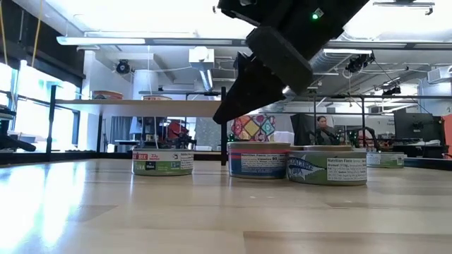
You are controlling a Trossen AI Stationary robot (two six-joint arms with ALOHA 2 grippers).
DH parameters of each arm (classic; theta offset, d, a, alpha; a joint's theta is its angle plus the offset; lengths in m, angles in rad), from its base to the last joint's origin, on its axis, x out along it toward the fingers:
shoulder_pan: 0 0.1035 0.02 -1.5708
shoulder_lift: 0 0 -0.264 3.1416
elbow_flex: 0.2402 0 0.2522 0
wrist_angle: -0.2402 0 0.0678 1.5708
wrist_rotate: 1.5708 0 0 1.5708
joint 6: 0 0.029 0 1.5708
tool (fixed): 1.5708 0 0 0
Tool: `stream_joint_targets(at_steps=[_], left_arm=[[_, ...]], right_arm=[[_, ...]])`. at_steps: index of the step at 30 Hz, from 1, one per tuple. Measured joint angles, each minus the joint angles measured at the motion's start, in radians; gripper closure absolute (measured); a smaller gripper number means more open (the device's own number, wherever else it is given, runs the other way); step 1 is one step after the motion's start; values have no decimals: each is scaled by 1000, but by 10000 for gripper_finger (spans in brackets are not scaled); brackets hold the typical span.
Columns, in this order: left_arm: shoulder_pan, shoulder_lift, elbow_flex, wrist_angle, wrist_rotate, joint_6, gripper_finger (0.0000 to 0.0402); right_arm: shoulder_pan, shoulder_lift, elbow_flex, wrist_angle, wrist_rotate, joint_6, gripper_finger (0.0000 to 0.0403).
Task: Stack canned seafood by type on shelf
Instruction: Put the green blue tuna can on the shelf
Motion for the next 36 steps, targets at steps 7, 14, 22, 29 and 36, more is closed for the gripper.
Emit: stream_joint_targets(at_steps=[7,14,22,29,36], left_arm=[[42,64,-30,74,-52,114,337],[182,119,-39,252,-358,442,368],[411,275,-37,724,-398,986,394],[463,252,33,775,-380,1217,399],[371,162,53,641,-375,1147,399]], right_arm=[[-4,0,0,45,0,-46,181],[-7,0,0,54,0,-50,181],[-7,0,0,54,0,-47,181],[-7,0,-1,63,0,-41,181],[-33,36,-1,196,-116,-79,181]])
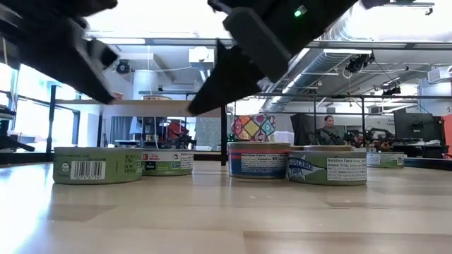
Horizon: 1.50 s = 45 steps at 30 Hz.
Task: Stack canned seafood by type on shelf
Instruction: Put the green blue tuna can on the shelf
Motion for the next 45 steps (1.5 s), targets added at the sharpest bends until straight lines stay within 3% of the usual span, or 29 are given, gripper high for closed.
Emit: stream_joint_targets(at_steps=[6,10,13,18,21,24,28,39,45], left_arm=[[-72,26,-48,-7,81,-164,399],[-95,68,-81,17,86,-228,399],[-92,95,-95,35,54,-241,399],[-69,121,-108,17,-38,-248,399],[-64,117,-110,-77,-97,-302,399],[-71,88,-110,-244,-190,-450,399],[-98,61,-111,-359,-228,-570,399],[-161,61,-109,29,-200,-300,399],[-134,82,-108,182,-159,-175,399]], right_arm=[[-54,75,0,217,-202,-76,181],[-102,93,0,246,-240,-38,181],[-132,95,0,236,-249,8,181],[-164,105,0,233,-354,14,181],[-163,118,0,243,-393,17,181],[-154,129,0,250,-416,10,181],[-146,131,0,239,-422,3,181],[-149,134,0,305,-468,2,181],[-161,182,2,383,-470,-1,181]])
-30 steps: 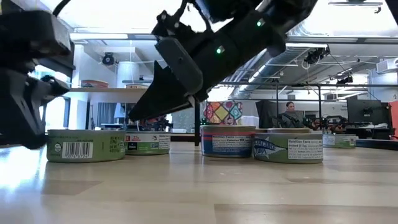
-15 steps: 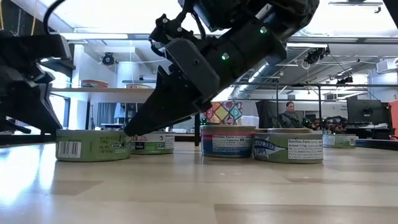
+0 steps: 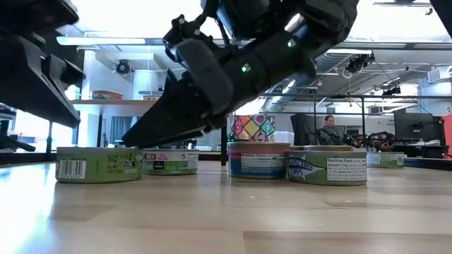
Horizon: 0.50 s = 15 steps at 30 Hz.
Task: Stack canned seafood by type on shelf
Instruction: Put the green blue tuna can on the shelf
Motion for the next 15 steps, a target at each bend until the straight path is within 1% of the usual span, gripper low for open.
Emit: stream_joint_targets(at_steps=[5,7,9,12,15], left_arm=[[47,45,3,-9,94,-8,399],[52,56,5,-40,100,-19,399],[51,52,7,-81,103,-24,399],[38,22,4,-174,104,-29,399],[13,-32,3,-280,104,-88,399]], right_arm=[[-2,14,1,34,1,-4,181],[-1,15,1,36,-6,-8,181],[-1,15,0,43,-40,-7,181],[0,15,0,48,-128,-1,181],[2,17,0,68,-188,-2,181]])
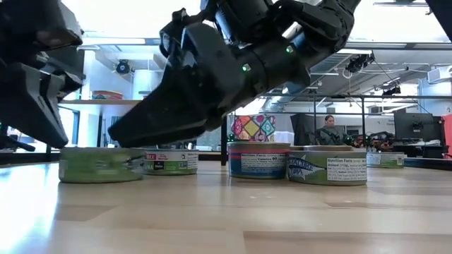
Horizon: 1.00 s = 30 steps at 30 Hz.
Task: Stack canned seafood by type on shelf
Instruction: Put the green blue tuna can on the shelf
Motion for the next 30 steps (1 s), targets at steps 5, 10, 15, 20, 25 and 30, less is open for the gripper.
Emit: stream_joint_targets(at_steps=[5,10,15,20,25,30], left_arm=[[-40,-86,-9,-225,-45,-180,399],[-57,-109,-7,-241,-104,-232,399],[-56,-104,-6,-217,-148,-216,399],[-55,-105,-6,-157,-250,-159,391],[-37,-84,-5,-25,-251,32,335],[16,-20,-5,2,-197,56,264]], right_arm=[[8,4,-4,18,-2,-26,181],[10,3,-4,28,32,-28,181],[10,3,-4,29,58,-21,181],[10,3,-3,30,58,-21,181],[10,1,-2,31,59,-21,181],[10,1,-2,32,60,-20,181]])
